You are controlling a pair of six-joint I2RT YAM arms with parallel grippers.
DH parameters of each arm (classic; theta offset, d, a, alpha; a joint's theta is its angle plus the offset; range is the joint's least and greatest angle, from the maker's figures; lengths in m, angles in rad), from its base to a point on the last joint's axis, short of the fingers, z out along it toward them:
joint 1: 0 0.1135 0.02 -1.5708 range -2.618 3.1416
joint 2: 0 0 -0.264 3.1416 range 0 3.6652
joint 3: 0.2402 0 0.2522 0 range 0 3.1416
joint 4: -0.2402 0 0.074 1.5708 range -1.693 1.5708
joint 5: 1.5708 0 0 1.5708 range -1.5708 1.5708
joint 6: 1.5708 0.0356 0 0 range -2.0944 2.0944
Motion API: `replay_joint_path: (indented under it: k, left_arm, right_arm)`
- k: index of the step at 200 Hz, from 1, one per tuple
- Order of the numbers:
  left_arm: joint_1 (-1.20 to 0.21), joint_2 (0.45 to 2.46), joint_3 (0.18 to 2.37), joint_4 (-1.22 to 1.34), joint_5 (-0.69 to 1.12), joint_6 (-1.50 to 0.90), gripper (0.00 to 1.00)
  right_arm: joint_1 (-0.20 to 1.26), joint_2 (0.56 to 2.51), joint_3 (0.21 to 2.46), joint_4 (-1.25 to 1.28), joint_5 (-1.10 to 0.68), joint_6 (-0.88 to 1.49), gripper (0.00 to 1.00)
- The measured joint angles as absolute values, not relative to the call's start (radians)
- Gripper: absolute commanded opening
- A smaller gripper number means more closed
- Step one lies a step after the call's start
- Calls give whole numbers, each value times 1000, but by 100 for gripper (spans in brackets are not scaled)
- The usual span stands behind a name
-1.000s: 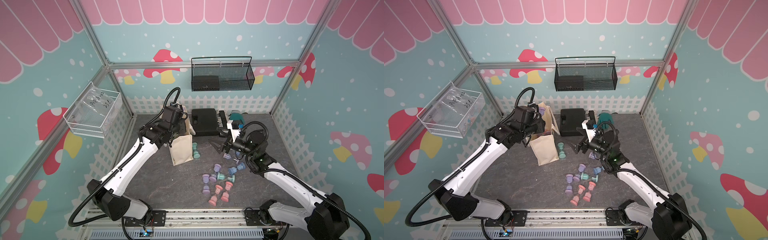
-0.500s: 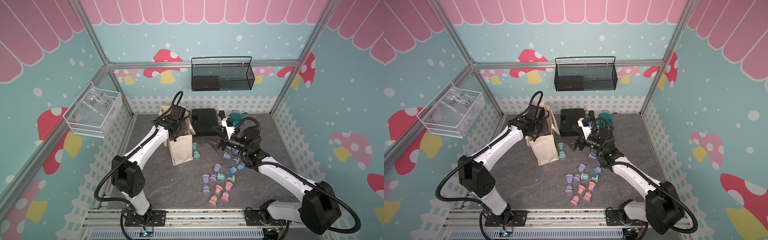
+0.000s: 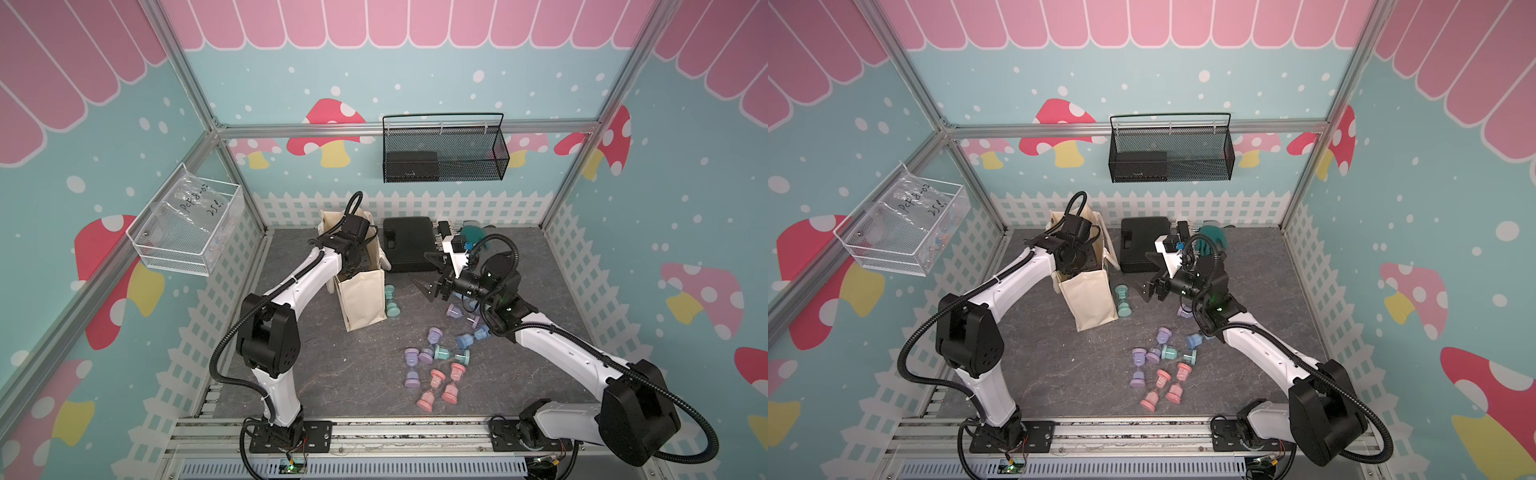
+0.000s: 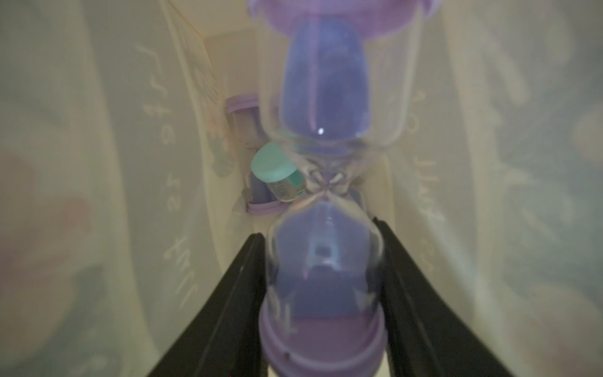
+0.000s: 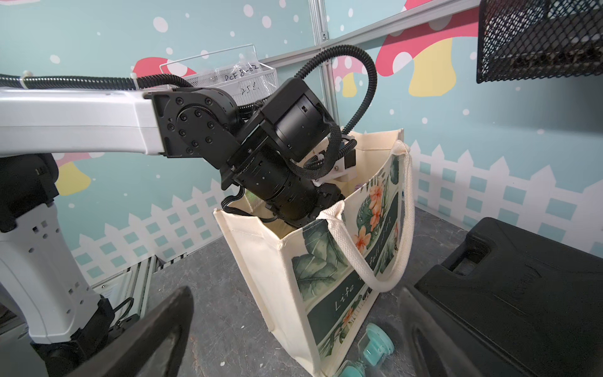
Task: Put the hourglass into the canvas bag
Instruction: Place the hourglass in the canvas bag.
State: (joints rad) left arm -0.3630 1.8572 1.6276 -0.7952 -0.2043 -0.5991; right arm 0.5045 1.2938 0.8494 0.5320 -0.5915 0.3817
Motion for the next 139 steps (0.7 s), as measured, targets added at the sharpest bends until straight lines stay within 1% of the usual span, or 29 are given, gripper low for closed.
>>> replay_joint_path:
  k: [65,90,139]
  left_arm:
    - [-363,1858,1608,-789,-197,-603,46]
    - [-363,1858,1605,-789,-197,-603,52]
    - [-363,1839,1601,-788,-198,-604,60]
  right_arm:
    - [505,1267,848,532,-561,374,100]
    - [505,1259,848,532,-556,374,100]
    - [505,1243,846,532,-550,374,99]
